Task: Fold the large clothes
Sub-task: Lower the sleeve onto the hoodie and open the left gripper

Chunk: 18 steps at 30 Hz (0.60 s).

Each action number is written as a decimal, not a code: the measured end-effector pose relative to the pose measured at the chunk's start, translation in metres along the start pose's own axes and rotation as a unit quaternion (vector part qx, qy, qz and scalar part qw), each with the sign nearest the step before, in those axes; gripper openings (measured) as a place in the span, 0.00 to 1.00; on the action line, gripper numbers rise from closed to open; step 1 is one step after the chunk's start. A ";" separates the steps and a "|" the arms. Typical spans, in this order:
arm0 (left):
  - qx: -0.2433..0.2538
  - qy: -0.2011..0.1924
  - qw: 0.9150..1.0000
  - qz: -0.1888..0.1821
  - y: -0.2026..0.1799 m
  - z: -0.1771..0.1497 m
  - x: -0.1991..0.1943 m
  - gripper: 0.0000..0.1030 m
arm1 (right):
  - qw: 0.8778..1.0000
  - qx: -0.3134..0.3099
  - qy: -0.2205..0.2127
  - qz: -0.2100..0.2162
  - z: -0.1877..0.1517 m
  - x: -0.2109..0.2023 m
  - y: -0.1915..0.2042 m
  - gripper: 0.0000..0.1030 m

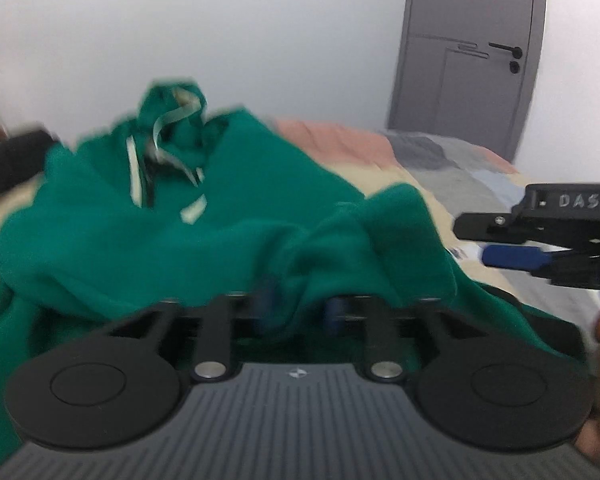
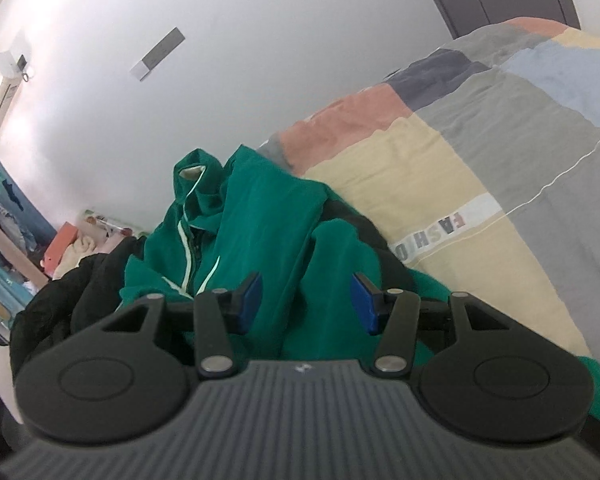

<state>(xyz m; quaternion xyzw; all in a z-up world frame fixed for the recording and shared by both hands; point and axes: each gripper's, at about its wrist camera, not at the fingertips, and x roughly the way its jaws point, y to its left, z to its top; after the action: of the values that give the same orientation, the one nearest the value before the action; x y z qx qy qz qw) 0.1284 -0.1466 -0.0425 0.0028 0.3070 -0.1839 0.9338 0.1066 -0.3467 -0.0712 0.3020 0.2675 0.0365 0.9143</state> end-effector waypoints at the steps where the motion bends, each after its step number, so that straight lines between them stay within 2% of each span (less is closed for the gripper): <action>1: -0.011 0.010 1.000 -0.012 0.007 -0.004 -0.005 0.64 | 1.000 -0.001 0.002 0.002 -0.001 0.000 0.001 0.51; 2: -0.016 0.015 0.999 -0.023 0.013 -0.006 -0.011 0.70 | 1.000 -0.002 0.004 0.004 -0.002 -0.001 0.003 0.51; 6: -0.025 0.028 0.998 -0.052 0.037 -0.017 -0.041 0.73 | 1.000 -0.010 0.020 0.022 -0.007 -0.002 0.012 0.51; 9: -0.078 0.026 0.995 -0.052 0.070 -0.026 -0.059 0.73 | 0.998 -0.021 0.031 0.042 -0.012 -0.002 0.021 0.51; 11: -0.130 0.017 0.990 -0.054 0.097 -0.032 -0.064 0.73 | 0.997 -0.036 0.034 0.053 -0.015 -0.001 0.029 0.51; 13: -0.176 0.009 0.983 -0.045 0.122 -0.040 -0.066 0.73 | 0.996 -0.054 0.036 0.065 -0.019 0.001 0.037 0.60; 14: -0.197 0.010 0.979 -0.040 0.133 -0.043 -0.064 0.73 | 0.995 -0.062 0.040 0.068 -0.021 0.004 0.041 0.61; 18: -0.281 0.010 0.959 -0.036 0.176 -0.053 -0.055 0.73 | 0.991 -0.088 0.065 0.072 -0.031 0.018 0.054 0.61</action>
<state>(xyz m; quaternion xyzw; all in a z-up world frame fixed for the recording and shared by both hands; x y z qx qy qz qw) 0.1175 0.0424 -0.0732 -0.2686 0.3558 -0.1236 0.8865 0.1111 -0.2824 -0.0693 0.2358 0.2993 0.1453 0.9131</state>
